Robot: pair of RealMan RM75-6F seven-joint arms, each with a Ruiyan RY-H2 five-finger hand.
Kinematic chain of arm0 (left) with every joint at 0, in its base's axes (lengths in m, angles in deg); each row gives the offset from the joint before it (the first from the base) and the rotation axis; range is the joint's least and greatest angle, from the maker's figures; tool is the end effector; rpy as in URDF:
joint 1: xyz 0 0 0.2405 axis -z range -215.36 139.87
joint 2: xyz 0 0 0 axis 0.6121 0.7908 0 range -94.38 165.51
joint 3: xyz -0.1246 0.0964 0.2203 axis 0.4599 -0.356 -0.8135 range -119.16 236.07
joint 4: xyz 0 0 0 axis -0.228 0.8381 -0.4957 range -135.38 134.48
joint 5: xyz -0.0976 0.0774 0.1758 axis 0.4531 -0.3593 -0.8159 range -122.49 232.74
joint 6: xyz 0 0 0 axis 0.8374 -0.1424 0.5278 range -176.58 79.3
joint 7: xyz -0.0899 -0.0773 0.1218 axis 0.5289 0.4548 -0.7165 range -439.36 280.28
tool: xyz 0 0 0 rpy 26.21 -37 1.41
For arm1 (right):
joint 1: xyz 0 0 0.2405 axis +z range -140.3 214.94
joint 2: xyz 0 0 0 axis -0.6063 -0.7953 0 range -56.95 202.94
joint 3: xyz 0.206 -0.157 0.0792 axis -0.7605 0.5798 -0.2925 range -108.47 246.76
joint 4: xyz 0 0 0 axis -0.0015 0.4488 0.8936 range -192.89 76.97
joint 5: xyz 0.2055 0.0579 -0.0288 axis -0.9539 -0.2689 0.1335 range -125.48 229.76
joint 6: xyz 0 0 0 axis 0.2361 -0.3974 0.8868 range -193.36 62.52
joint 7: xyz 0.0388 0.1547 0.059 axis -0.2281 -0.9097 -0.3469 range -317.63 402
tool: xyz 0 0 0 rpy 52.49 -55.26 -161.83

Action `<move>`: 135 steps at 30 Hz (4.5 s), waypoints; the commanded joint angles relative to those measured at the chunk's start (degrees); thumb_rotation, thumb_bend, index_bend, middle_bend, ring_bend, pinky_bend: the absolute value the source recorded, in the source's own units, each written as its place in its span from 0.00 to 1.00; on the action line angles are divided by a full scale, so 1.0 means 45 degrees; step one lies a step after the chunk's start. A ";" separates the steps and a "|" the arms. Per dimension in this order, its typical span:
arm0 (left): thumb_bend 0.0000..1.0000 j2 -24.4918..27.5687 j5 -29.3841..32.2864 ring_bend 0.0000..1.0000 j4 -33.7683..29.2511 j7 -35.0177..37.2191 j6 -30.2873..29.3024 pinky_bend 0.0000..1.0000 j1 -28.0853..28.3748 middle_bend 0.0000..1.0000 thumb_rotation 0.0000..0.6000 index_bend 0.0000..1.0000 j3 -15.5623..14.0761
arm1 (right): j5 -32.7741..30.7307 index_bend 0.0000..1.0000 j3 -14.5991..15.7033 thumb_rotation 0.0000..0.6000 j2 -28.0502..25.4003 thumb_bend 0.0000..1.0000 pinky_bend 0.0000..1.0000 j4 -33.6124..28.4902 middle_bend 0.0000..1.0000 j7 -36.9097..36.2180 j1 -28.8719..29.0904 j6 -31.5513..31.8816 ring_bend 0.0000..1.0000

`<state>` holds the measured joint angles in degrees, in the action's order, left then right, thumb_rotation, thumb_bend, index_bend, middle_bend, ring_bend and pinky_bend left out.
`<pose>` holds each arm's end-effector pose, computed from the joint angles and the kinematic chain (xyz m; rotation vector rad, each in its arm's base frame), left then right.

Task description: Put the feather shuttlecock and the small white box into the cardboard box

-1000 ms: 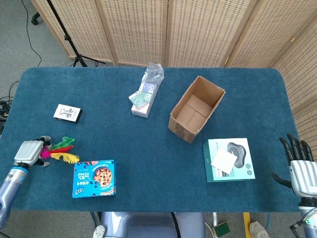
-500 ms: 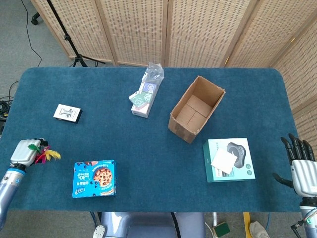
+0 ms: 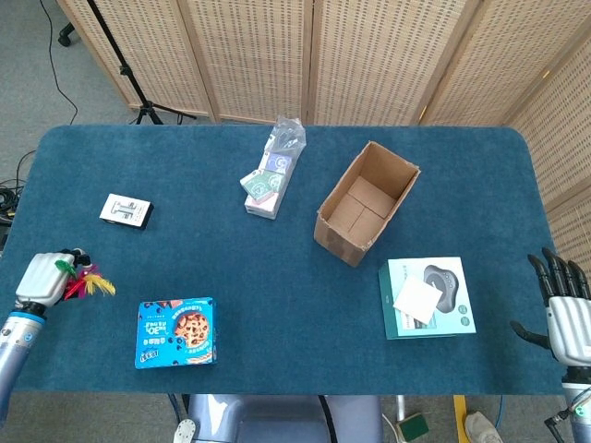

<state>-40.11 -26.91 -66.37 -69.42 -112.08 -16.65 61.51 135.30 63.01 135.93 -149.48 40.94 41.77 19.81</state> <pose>-0.3682 0.3178 0.1004 -1.5957 -0.9648 -0.7480 -0.3337 -0.2184 0.1825 1.3055 -0.8725 0.9125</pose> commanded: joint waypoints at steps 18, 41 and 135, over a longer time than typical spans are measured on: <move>0.53 -0.2624 -0.1892 0.47 -0.3438 -0.8713 0.1281 0.59 0.4844 0.53 1.00 0.70 0.1889 | -0.0355 0.00 -0.0192 1.00 -0.0291 0.00 0.00 -0.0054 0.00 -0.0559 0.0016 -0.0163 0.00; 0.00 -0.6194 -0.6201 0.00 0.2412 -0.6483 -0.1205 0.31 0.7903 0.00 1.00 0.00 -0.0570 | -0.0655 0.00 -0.0214 1.00 -0.0394 0.00 0.00 -0.0064 0.00 -0.0682 0.0102 -0.0545 0.00; 0.00 0.3865 0.2190 0.00 -0.6786 -0.1200 -0.3175 0.00 -0.2031 0.00 1.00 0.00 0.0803 | -0.0905 0.19 -0.0718 1.00 0.6546 0.05 0.06 0.2575 0.04 1.2260 1.0804 -1.1235 0.00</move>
<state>-22.71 -17.05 -96.90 -74.81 -126.37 -25.79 65.11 131.51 59.53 165.16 -138.11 95.81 90.14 -30.88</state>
